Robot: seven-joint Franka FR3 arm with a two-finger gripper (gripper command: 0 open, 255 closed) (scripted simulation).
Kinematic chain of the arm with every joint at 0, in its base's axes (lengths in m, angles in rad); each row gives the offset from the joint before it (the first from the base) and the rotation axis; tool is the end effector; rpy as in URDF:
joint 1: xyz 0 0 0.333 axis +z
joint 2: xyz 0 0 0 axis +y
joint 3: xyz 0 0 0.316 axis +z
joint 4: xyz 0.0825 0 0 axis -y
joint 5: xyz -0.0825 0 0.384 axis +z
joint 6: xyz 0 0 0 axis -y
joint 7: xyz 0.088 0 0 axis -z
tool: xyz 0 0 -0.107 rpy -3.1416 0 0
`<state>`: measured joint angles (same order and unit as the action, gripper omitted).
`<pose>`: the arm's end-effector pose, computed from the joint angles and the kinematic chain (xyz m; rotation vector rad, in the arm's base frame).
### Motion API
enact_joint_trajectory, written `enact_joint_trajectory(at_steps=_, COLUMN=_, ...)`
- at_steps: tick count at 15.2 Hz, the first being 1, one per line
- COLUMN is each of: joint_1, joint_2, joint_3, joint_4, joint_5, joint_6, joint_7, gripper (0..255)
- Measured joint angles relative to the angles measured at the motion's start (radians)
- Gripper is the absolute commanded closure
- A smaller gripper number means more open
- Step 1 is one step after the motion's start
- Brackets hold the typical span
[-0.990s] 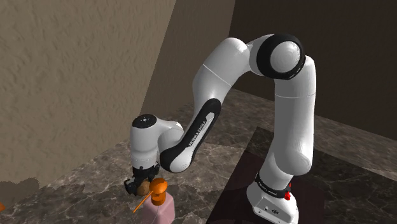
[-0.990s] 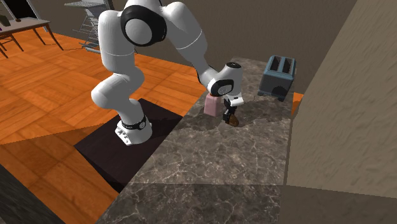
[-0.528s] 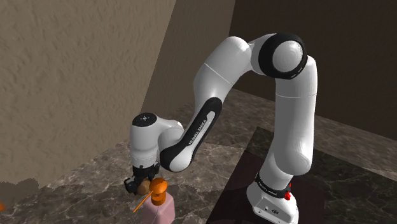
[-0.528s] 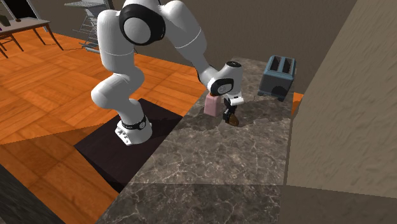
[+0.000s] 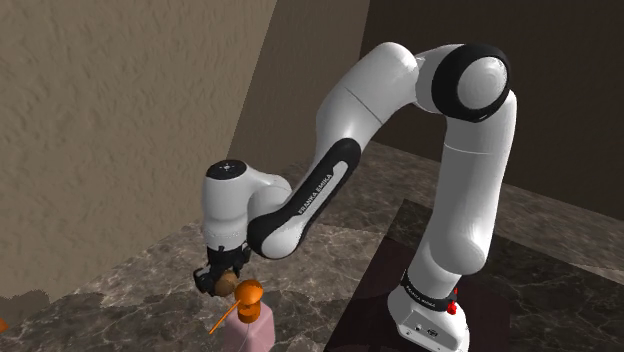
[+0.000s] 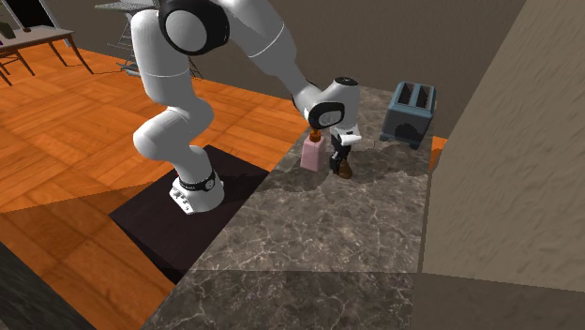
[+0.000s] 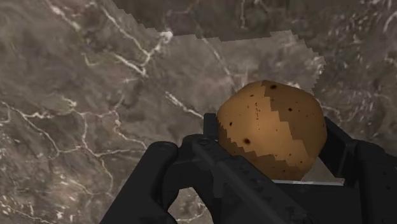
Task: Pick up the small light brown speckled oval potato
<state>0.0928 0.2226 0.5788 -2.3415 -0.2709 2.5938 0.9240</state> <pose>0.4041 0.3314 0.2611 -3.1029 0.0645 -0.1160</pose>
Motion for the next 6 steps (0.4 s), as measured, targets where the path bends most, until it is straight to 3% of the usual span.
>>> enact_joint_trajectory(at_steps=6, joint_1=-0.024, joint_2=-0.069, joint_3=0.034, joint_4=0.007, joint_5=0.081, joint_6=-0.061, joint_7=-0.058, gripper=255)
